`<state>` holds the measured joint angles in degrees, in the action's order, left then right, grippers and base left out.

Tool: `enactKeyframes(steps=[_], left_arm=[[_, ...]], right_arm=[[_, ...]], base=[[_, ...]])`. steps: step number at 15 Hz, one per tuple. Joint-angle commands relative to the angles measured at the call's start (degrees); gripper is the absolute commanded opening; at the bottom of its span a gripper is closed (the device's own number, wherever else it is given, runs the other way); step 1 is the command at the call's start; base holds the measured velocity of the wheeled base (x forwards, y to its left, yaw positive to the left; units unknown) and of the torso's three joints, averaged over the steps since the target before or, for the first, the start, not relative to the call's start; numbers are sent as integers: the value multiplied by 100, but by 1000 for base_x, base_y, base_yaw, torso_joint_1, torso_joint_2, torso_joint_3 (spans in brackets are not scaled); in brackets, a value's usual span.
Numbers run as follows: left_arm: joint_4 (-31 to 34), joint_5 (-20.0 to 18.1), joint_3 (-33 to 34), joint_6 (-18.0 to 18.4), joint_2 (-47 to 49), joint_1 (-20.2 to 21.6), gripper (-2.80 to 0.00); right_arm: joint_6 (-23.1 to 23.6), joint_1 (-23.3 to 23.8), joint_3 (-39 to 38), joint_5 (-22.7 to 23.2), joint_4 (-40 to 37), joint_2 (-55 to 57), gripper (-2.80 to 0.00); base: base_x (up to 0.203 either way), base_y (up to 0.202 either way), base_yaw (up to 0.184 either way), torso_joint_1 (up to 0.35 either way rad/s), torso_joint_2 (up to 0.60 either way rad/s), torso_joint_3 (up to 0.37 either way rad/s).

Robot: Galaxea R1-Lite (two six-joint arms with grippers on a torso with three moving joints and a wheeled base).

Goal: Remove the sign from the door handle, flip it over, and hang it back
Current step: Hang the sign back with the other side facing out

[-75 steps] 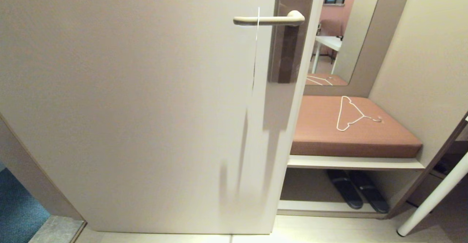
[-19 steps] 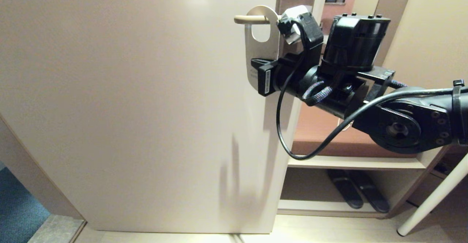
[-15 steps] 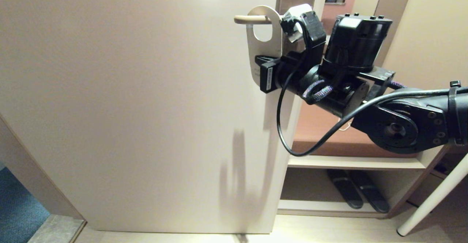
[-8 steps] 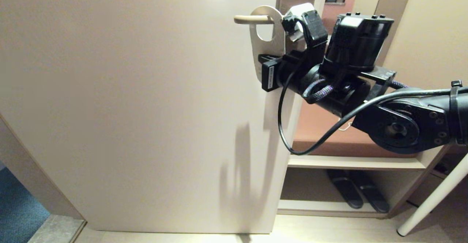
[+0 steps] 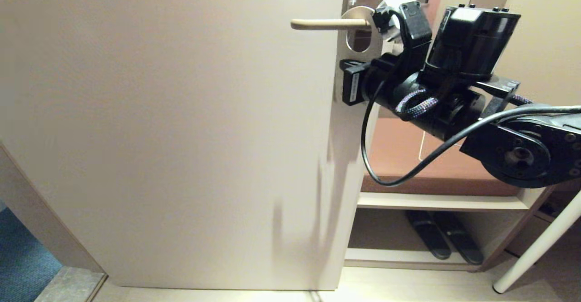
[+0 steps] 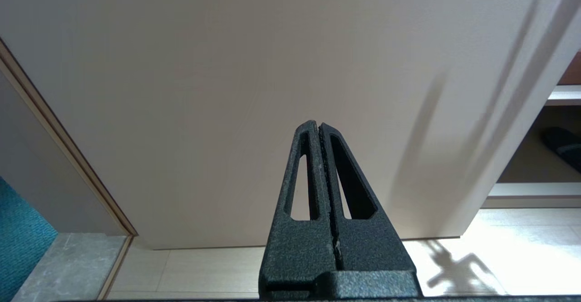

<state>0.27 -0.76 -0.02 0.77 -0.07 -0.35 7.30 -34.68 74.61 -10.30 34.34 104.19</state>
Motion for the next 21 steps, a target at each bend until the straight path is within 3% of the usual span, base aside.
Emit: enactKeyframes(steps=[1, 21], left_arm=[[0, -4, -5, 2, 7, 0, -280], [0, -4, 2, 2, 7, 0, -280]], right_arm=[[8, 99, -153, -7, 20, -215, -280], [3, 601, -1336, 2, 91, -1025, -280]], base=[[0, 0, 0, 0, 0, 0], [0, 0, 0, 0, 0, 0]])
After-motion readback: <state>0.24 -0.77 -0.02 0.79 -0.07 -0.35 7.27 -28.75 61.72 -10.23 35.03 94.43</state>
